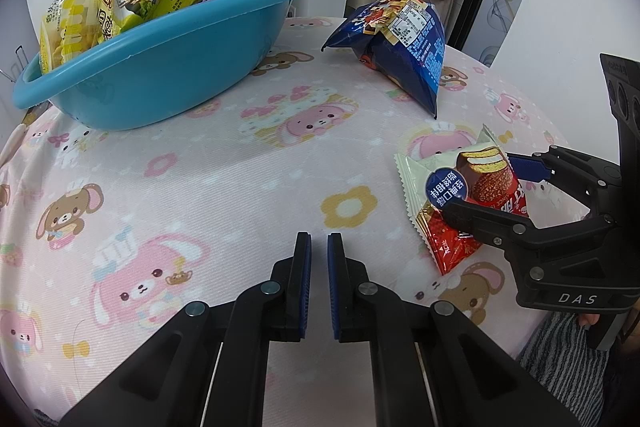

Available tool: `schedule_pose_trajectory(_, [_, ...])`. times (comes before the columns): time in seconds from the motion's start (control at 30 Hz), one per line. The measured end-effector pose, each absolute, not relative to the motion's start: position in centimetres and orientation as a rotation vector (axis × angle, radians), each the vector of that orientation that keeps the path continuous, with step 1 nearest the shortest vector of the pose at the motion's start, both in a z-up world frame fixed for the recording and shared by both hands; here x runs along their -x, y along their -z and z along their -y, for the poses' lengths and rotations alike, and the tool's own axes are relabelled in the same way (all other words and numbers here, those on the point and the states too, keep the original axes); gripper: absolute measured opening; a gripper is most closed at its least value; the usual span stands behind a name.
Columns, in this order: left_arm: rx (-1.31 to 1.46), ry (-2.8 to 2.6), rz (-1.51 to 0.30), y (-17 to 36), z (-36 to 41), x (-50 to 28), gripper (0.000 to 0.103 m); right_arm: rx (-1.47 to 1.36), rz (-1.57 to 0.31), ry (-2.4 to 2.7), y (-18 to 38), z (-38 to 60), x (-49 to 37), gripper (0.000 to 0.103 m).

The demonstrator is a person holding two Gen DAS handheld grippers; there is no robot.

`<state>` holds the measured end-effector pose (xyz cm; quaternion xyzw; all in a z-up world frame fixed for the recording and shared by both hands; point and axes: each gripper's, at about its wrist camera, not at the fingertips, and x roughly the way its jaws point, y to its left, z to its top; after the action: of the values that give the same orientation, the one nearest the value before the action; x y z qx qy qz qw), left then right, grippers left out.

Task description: Organize snacks

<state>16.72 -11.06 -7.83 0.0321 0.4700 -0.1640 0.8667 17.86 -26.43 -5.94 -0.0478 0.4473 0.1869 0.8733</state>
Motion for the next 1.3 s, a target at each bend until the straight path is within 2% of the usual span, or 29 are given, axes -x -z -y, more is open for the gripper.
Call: schedule_pose_trajectory(1.3, [-0.067,0.343,-0.985,7.77,11.05,-16.73,0.008,0.100,-0.939,-0.390,6.09,26.30,-17.97,0.071])
